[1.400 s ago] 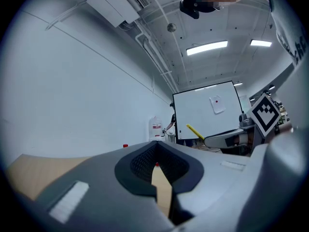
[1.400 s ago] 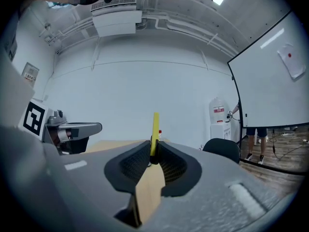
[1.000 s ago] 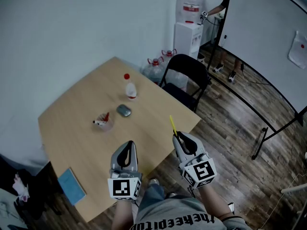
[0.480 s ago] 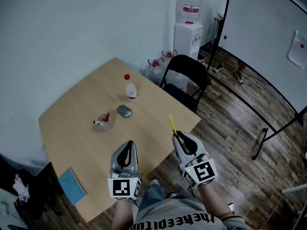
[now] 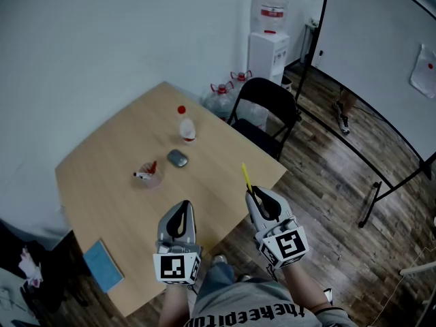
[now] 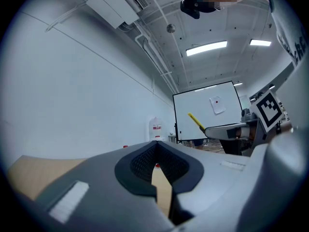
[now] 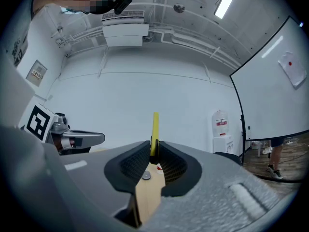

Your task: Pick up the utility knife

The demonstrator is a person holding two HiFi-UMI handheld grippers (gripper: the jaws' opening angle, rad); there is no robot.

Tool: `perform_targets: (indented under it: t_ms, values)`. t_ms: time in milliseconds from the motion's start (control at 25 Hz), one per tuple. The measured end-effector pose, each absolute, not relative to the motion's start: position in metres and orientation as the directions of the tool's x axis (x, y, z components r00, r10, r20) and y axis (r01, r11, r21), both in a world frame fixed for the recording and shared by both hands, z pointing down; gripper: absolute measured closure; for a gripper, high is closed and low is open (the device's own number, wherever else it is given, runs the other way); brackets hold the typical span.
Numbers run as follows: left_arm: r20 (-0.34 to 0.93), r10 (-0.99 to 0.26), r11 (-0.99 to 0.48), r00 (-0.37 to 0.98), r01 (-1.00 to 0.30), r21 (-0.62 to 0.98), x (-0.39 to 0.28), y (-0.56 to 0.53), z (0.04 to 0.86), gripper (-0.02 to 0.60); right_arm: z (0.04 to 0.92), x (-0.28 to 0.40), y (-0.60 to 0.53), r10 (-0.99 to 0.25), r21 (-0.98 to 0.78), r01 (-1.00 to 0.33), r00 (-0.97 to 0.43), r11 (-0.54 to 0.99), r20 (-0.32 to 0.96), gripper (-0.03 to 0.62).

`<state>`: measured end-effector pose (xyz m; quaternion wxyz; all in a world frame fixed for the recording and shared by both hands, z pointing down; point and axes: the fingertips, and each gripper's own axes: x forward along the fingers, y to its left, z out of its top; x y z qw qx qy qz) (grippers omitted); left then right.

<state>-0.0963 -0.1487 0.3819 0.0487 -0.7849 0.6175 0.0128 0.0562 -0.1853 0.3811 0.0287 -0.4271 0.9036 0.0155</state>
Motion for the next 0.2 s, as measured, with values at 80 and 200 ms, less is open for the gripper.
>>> perform_targets:
  t_ms: [80,200]
  values:
    - [-0.088,-0.967,-0.235,0.240,-0.970,-0.063,-0.0978,-0.1491,0.3867,0.561,0.3812,0.0556,-0.1858,-0.771,0.000,-0.773,-0.633,0.635,-0.069,0.536]
    - [-0.083,-0.968,-0.232,0.236,-0.971,-0.060,-0.0992,-0.1503,0.3842,0.561,0.3806,0.0544,-0.1870,-0.771,-0.003,-0.772,-0.633,0.635,-0.072,0.536]
